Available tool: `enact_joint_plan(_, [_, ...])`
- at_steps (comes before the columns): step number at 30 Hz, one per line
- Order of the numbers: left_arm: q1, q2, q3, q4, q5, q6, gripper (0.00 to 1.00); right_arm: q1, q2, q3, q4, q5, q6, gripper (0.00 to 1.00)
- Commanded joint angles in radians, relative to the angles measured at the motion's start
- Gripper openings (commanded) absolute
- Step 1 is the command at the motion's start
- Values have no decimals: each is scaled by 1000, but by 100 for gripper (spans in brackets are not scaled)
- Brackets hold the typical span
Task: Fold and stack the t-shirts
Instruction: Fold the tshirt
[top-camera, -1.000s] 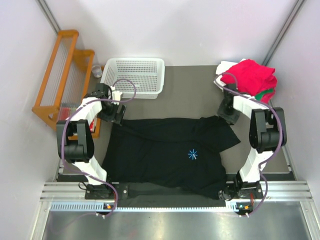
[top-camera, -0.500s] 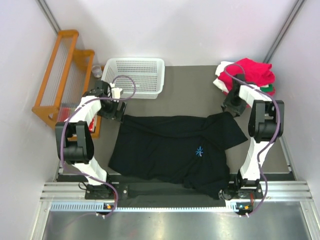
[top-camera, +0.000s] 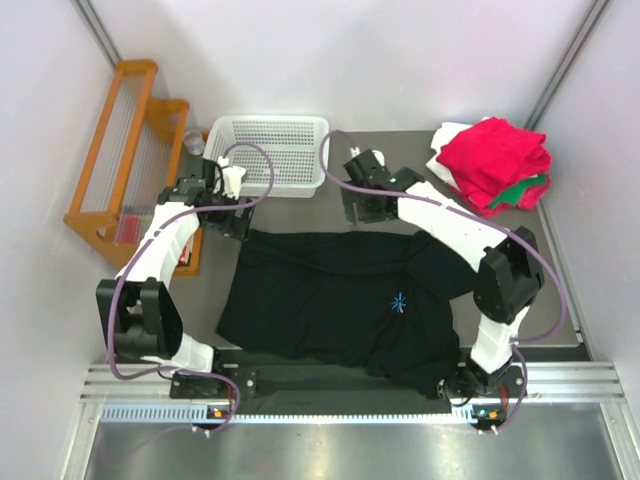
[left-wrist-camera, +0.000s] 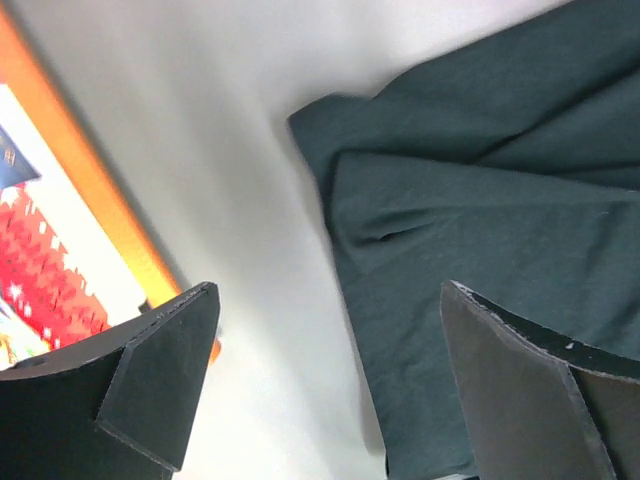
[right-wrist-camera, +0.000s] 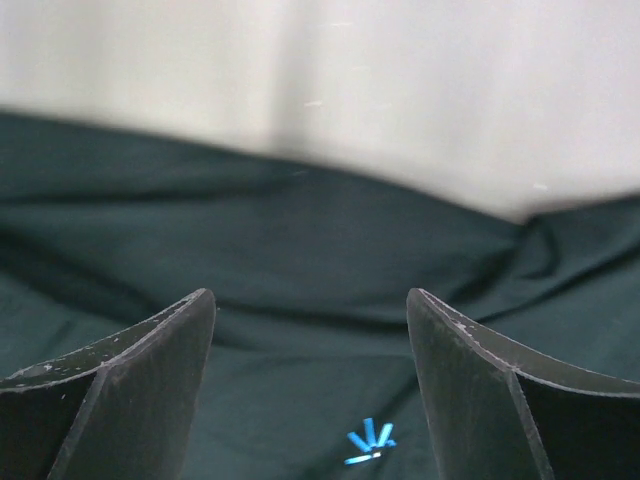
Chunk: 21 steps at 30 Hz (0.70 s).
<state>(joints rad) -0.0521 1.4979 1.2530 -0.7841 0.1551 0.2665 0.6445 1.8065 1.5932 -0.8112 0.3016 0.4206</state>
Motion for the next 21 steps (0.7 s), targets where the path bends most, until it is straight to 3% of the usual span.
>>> enact_joint_plan(1, [75, -12, -32, 77, -43, -71, 96, 43, 48, 68, -46, -21, -17, 77])
enact_joint_plan(4, [124, 33, 8, 69, -16, -101, 95, 43, 54, 62, -42, -25, 3, 78])
enact_joint_plan(6, [65, 38, 5, 83, -55, -92, 94, 29, 30, 24, -19, -21, 12, 78])
enact_joint_plan(8, [-67, 41, -16, 129, -213, -66, 94, 12, 16, -18, -10, -22, 27, 78])
enact_joint_plan(11, [-153, 80, -33, 155, -246, -55, 95, -32, -22, -99, 30, -51, 46, 79])
enact_joint_plan(21, [-219, 243, -10, 183, -250, -72, 93, -187, -131, -315, 150, -212, 98, 78])
